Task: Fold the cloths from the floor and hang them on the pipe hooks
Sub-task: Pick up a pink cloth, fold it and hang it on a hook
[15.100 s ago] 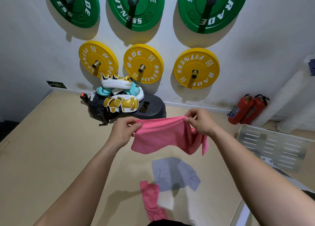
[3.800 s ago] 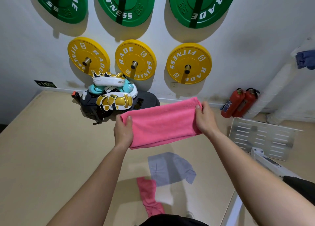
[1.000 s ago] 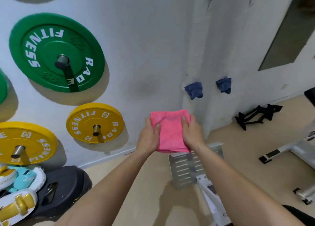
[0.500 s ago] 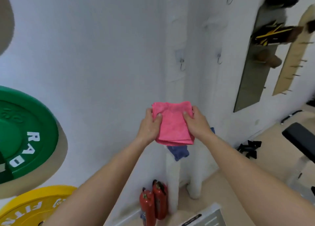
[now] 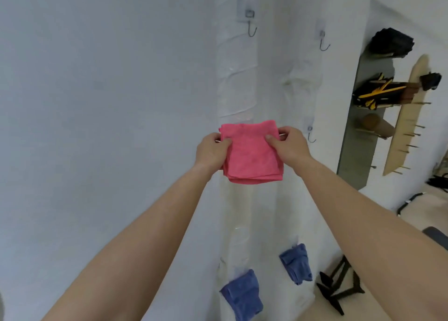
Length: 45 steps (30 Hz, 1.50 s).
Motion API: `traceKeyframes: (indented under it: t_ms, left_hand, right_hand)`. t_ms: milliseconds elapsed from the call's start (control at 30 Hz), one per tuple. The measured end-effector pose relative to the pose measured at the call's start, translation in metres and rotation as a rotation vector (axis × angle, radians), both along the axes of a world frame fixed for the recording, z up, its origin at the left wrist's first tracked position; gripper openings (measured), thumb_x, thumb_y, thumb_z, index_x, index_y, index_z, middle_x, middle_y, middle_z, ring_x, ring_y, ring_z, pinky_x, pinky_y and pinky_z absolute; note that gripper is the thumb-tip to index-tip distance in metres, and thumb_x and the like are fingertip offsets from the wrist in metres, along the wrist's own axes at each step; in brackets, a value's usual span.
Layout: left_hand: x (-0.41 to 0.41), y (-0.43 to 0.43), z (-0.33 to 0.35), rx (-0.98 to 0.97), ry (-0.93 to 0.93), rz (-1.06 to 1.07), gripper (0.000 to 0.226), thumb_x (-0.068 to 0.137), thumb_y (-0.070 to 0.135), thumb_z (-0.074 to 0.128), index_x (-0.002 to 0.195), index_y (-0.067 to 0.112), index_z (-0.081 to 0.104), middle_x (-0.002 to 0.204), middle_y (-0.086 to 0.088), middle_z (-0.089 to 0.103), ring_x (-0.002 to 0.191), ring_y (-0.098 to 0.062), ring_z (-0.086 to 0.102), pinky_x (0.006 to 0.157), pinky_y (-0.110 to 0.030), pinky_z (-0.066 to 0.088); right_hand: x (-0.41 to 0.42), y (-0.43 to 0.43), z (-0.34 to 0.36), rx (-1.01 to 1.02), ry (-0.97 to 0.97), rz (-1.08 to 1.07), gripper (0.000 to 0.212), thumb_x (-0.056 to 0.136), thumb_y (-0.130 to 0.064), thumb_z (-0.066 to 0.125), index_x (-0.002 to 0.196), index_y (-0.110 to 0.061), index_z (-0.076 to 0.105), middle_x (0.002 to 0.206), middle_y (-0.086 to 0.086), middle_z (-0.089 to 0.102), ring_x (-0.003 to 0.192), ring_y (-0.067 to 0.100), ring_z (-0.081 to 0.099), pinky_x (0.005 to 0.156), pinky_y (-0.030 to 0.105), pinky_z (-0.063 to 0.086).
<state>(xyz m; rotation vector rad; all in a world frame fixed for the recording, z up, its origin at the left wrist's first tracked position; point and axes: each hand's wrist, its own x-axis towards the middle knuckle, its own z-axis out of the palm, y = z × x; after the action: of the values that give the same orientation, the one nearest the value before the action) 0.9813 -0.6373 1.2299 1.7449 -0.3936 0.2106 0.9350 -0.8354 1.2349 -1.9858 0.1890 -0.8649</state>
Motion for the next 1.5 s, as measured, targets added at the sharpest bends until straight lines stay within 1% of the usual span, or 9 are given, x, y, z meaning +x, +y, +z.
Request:
traceKeyframes:
  t_ms: [133, 333, 600, 733, 900, 1067, 1200, 1300, 1500]
  left_hand:
    - [0.029, -0.014, 0.002, -0.053, 0.003, 0.024, 0.023, 0.095, 0.021, 0.060, 0.114, 0.011, 0.064, 0.101, -0.004, 0.064, 0.084, -0.017, 0.066, 0.062, -0.037, 0.062]
    - [0.058, -0.015, -0.016, -0.104, 0.015, 0.054, 0.020, 0.093, 0.015, 0.067, 0.111, 0.010, 0.064, 0.093, -0.009, 0.064, 0.078, -0.022, 0.067, 0.058, -0.032, 0.060]
    - [0.067, -0.013, -0.067, -0.149, 0.183, 0.009, 0.021, 0.087, 0.003, 0.072, 0.107, -0.001, 0.068, 0.084, -0.015, 0.070, 0.069, -0.024, 0.068, 0.062, -0.029, 0.060]
    - [0.059, -0.011, -0.079, -0.120, 0.259, -0.054, 0.025, 0.087, 0.012, 0.074, 0.110, 0.004, 0.068, 0.086, -0.011, 0.072, 0.070, -0.022, 0.069, 0.069, -0.030, 0.061]
    - [0.057, -0.004, -0.063, 0.014, -0.030, 0.117, 0.028, 0.078, 0.012, 0.082, 0.090, 0.017, 0.058, 0.085, -0.002, 0.067, 0.073, -0.016, 0.065, 0.063, -0.032, 0.056]
    - [0.045, -0.009, -0.045, 0.171, -0.333, 0.183, 0.025, 0.085, 0.011, 0.070, 0.086, 0.032, 0.057, 0.091, 0.015, 0.067, 0.067, -0.009, 0.067, 0.069, -0.031, 0.057]
    - [0.038, -0.016, -0.039, 0.237, -0.364, 0.220, 0.008, 0.093, 0.026, 0.059, 0.098, 0.024, 0.066, 0.091, 0.017, 0.067, 0.075, -0.003, 0.067, 0.074, -0.027, 0.053]
    - [0.039, -0.022, -0.036, 0.258, -0.358, 0.218, 0.026, 0.089, 0.045, 0.065, 0.100, 0.022, 0.069, 0.094, 0.015, 0.069, 0.085, -0.008, 0.067, 0.077, -0.027, 0.052]
    - [0.055, -0.032, -0.039, 0.289, -0.257, 0.285, 0.019, 0.083, 0.037, 0.072, 0.074, 0.022, 0.063, 0.073, 0.003, 0.068, 0.075, -0.024, 0.068, 0.073, -0.037, 0.056]
  right_hand:
    - [0.041, -0.024, 0.005, -0.034, -0.011, 0.065, 0.025, 0.085, -0.026, 0.074, 0.105, -0.016, 0.064, 0.084, -0.006, 0.060, 0.076, 0.012, 0.059, 0.075, 0.033, 0.051]
    - [0.086, -0.044, -0.010, -0.017, 0.009, 0.216, 0.016, 0.081, -0.020, 0.075, 0.091, -0.023, 0.063, 0.086, 0.001, 0.063, 0.090, 0.030, 0.067, 0.077, 0.052, 0.059]
    - [0.090, -0.048, -0.057, 0.217, 0.188, 0.409, 0.017, 0.088, -0.008, 0.071, 0.100, -0.004, 0.060, 0.074, 0.011, 0.064, 0.065, 0.022, 0.065, 0.058, 0.035, 0.061]
    - [0.085, -0.051, -0.072, 0.284, 0.235, 0.434, 0.018, 0.089, -0.012, 0.071, 0.101, -0.004, 0.062, 0.083, 0.015, 0.069, 0.071, 0.028, 0.068, 0.072, 0.043, 0.062]
    - [0.074, -0.053, -0.058, 0.179, 0.170, 0.407, 0.009, 0.092, -0.018, 0.065, 0.096, -0.013, 0.072, 0.093, 0.006, 0.071, 0.084, 0.018, 0.067, 0.076, 0.035, 0.058]
    - [0.060, -0.049, -0.040, 0.231, 0.213, 0.402, 0.042, 0.094, -0.055, 0.052, 0.099, -0.017, 0.071, 0.096, 0.001, 0.071, 0.082, 0.019, 0.069, 0.075, 0.035, 0.056]
    - [0.064, -0.043, -0.033, 0.038, 0.190, 0.280, 0.044, 0.092, -0.053, 0.057, 0.098, -0.012, 0.069, 0.092, 0.005, 0.070, 0.080, 0.022, 0.068, 0.074, 0.040, 0.058]
    - [0.074, -0.044, -0.031, -0.057, 0.134, 0.139, 0.032, 0.086, -0.046, 0.067, 0.078, -0.015, 0.069, 0.077, 0.006, 0.070, 0.079, 0.027, 0.070, 0.074, 0.045, 0.058]
    - [0.081, -0.045, -0.052, 0.104, 0.398, 0.204, 0.031, 0.086, -0.042, 0.070, 0.083, -0.011, 0.068, 0.077, 0.008, 0.070, 0.061, 0.018, 0.063, 0.060, 0.028, 0.051]
